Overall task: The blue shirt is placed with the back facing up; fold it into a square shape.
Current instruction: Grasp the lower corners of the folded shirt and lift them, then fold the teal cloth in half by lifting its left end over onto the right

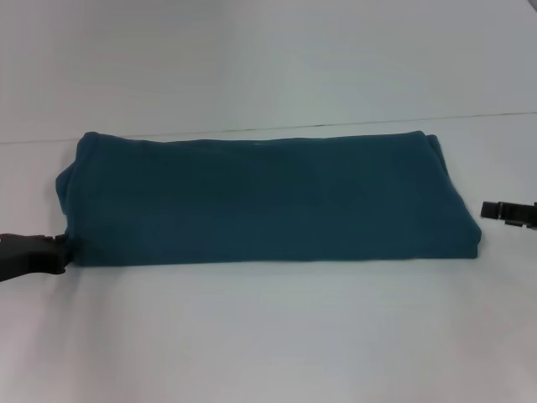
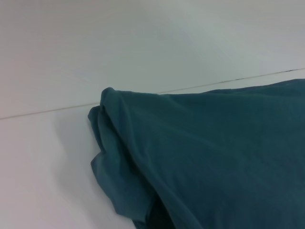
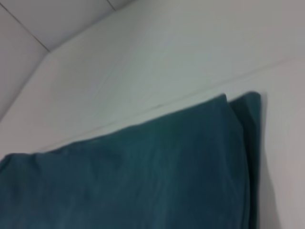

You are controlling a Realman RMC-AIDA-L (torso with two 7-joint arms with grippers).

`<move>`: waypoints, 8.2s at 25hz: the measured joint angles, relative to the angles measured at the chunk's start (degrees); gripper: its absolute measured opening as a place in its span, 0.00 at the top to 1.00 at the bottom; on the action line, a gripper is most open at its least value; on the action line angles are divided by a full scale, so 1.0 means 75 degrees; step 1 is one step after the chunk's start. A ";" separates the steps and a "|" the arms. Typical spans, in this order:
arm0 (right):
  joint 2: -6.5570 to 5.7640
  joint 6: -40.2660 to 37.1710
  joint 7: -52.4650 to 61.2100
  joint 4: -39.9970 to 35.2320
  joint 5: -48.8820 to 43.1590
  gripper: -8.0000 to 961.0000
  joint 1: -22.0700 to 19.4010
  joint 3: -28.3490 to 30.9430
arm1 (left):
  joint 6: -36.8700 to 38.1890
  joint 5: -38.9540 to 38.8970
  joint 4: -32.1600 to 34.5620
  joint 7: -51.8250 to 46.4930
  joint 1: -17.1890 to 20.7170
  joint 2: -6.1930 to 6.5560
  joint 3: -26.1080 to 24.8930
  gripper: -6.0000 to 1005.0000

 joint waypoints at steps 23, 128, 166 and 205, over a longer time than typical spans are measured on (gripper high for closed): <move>0.0428 0.0879 0.0290 0.0217 -0.0811 0.26 0.0445 -0.0243 | 0.0058 -0.0001 0.0071 0.0000 -0.0031 0.0022 0.0000 0.99; 0.0913 -0.0638 -0.1168 -0.0455 0.0543 0.25 0.0417 0.1179 | 0.0755 0.0069 0.1553 -0.1415 0.0650 -0.0234 -0.0059 0.15; 0.0920 -0.0556 -0.1491 -0.0143 0.0543 0.25 0.0413 0.1203 | 0.1694 -0.0453 0.1120 -0.0812 0.0442 -0.0215 -0.0128 0.16; 0.0721 -0.0485 -0.1518 -0.0242 0.0543 0.25 0.0419 0.1214 | 0.2903 0.1040 0.0242 -0.4959 0.0032 0.0427 -0.1637 0.16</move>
